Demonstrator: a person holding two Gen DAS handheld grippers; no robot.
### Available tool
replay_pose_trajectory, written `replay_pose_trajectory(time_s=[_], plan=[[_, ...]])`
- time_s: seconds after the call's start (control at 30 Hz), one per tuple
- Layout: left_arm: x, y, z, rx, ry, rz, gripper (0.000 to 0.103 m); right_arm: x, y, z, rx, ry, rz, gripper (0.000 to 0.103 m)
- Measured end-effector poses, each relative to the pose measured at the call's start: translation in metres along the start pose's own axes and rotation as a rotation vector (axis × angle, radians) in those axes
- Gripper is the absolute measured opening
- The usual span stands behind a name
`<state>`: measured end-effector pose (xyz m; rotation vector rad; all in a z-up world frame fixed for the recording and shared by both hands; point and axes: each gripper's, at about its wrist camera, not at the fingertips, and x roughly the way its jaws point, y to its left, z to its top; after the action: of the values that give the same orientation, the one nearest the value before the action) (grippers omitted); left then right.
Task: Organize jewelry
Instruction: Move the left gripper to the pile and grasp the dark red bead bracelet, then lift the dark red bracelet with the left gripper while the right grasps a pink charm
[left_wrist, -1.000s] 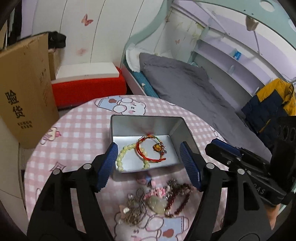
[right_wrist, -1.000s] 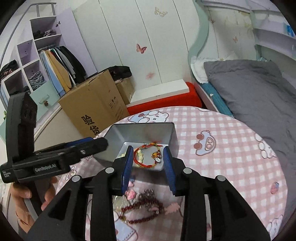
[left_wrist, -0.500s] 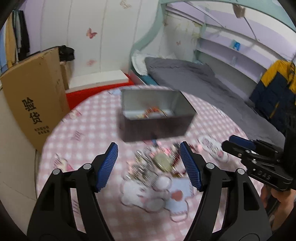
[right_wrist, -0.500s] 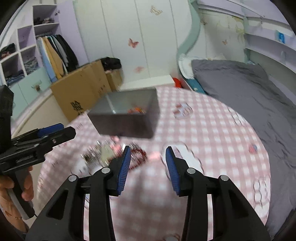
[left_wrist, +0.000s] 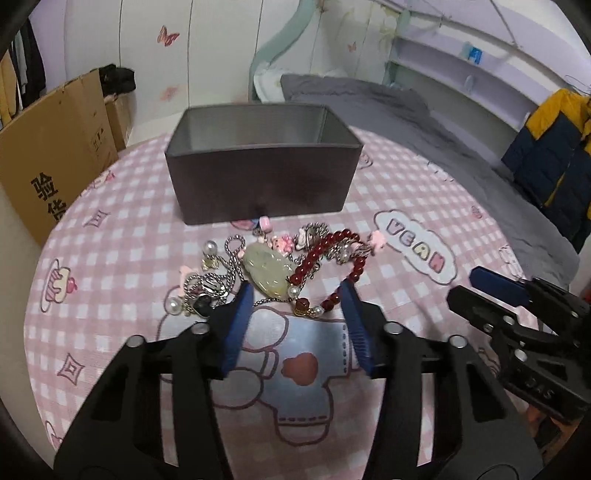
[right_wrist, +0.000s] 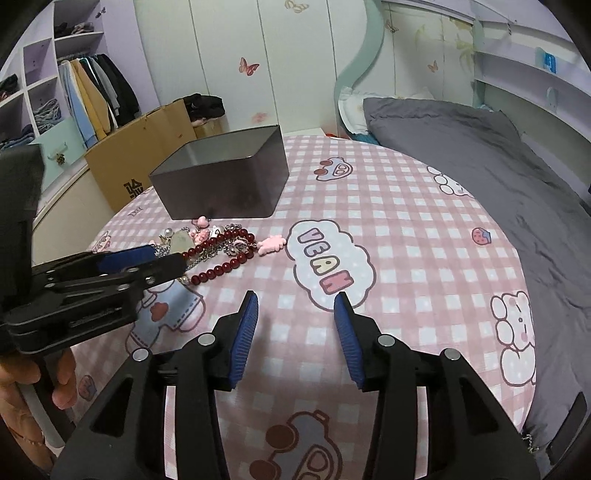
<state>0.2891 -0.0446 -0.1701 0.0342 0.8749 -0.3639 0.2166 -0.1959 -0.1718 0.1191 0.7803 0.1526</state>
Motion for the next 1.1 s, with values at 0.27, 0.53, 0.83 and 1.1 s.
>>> replay_pose_trajectory(time_s=[0.27,0.53,0.83,1.1], plan=[[0.011,-0.001,-0.003,-0.018,0.04,-0.027,0.011,0.001,-0.007,0.001,0.007,-0.003,-0.003,0.041],[-0.012,0.014,-0.008,-0.061,-0.007,-0.099,0.008,0.005,-0.005,0.003,-0.004,0.005,0.014,0.041],[-0.047,0.034,-0.013,-0.102,-0.056,-0.157,0.008,0.019,0.019,0.008,-0.101,0.044,0.044,0.041],[-0.05,0.046,-0.029,-0.109,-0.035,-0.138,0.008,0.033,0.051,0.011,-0.181,0.076,0.093,0.041]])
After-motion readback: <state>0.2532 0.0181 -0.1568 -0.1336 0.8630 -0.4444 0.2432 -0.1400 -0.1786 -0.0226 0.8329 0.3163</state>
